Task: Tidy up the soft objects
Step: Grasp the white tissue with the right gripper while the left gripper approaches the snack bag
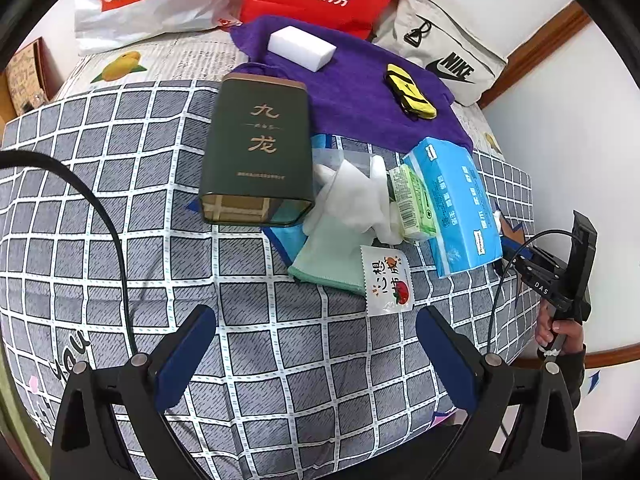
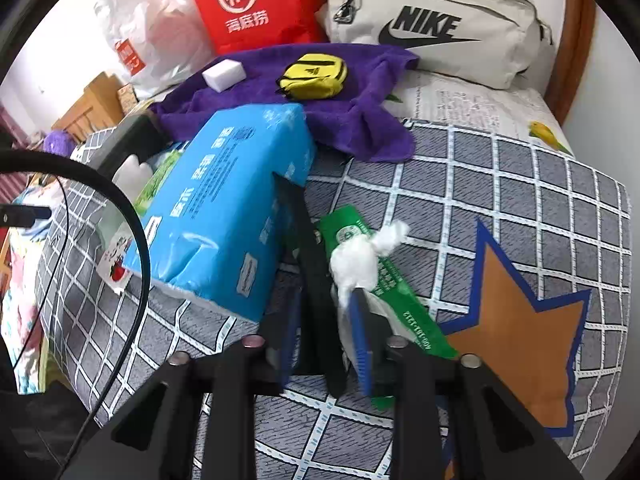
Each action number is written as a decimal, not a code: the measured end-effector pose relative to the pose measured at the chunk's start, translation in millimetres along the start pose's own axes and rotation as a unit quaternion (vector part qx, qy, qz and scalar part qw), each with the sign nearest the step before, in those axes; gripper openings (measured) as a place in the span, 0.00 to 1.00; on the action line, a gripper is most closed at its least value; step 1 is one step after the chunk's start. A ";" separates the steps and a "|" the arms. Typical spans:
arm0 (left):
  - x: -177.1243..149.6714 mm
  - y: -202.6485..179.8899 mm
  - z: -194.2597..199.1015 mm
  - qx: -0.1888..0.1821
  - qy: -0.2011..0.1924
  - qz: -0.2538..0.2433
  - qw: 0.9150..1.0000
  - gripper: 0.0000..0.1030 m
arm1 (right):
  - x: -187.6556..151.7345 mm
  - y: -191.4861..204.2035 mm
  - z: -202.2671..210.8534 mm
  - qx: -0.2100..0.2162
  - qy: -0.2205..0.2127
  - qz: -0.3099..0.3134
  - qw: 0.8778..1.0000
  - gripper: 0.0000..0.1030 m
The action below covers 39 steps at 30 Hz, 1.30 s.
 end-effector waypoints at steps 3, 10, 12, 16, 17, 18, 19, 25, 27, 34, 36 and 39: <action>-1.3 4.2 0.8 -0.003 -0.001 0.006 1.000 0.98 | 3.1 -1.6 6.5 -0.002 -0.009 -0.003 1.000 0.32; -4.1 9.4 -6.8 0.003 0.008 0.009 1.000 0.98 | 15.7 -23.9 -11.1 -0.034 0.001 -0.030 0.999 0.43; -3.5 8.8 -7.9 0.003 0.010 0.007 1.000 0.98 | 18.7 -26.5 -22.4 -0.035 0.011 -0.034 0.999 0.43; -2.1 7.2 -8.3 0.003 0.009 0.007 1.000 0.98 | 20.7 -26.3 -26.0 -0.026 0.010 -0.036 0.999 0.19; -2.1 6.6 -8.7 0.003 0.009 0.005 1.000 0.98 | 20.0 -25.1 -21.4 -0.023 0.008 -0.033 0.999 0.19; -2.9 6.6 -9.5 0.007 0.009 0.002 1.000 0.98 | 19.1 -22.6 -17.6 -0.018 0.006 -0.033 0.999 0.19; -3.4 7.1 -10.3 0.009 0.010 0.001 1.000 0.98 | 18.9 -20.3 -12.7 -0.013 0.000 -0.032 0.999 0.19; -6.2 6.0 -17.4 0.010 0.017 -0.002 1.000 0.98 | 15.4 -8.9 11.6 -0.013 -0.020 -0.025 0.999 0.19; -5.9 1.3 -18.1 0.002 0.013 -0.010 1.000 0.98 | 14.3 -8.2 22.8 -0.013 -0.032 -0.035 0.999 0.19; 0.8 -19.4 -29.3 -0.003 -0.007 -0.037 0.999 0.96 | 14.8 8.0 45.4 -0.009 -0.054 -0.039 0.998 0.19; 1.7 -23.5 -38.7 0.018 -0.007 -0.052 0.998 0.95 | 13.6 13.7 48.1 -0.004 -0.058 -0.040 0.997 0.19; -4.0 -34.7 -53.7 0.035 0.004 -0.068 0.997 0.95 | 8.6 20.5 49.2 0.002 -0.059 -0.044 0.997 0.19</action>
Point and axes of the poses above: each gripper's, at about its wrist camera, not at the fingertips, and z roughly against the way its jaws point, y to its left, x to its top, the point moved 8 cm from there along -z, roughly the way its jaws point, and after that the axes turned 1 degree about z, right-handed, at the moved point
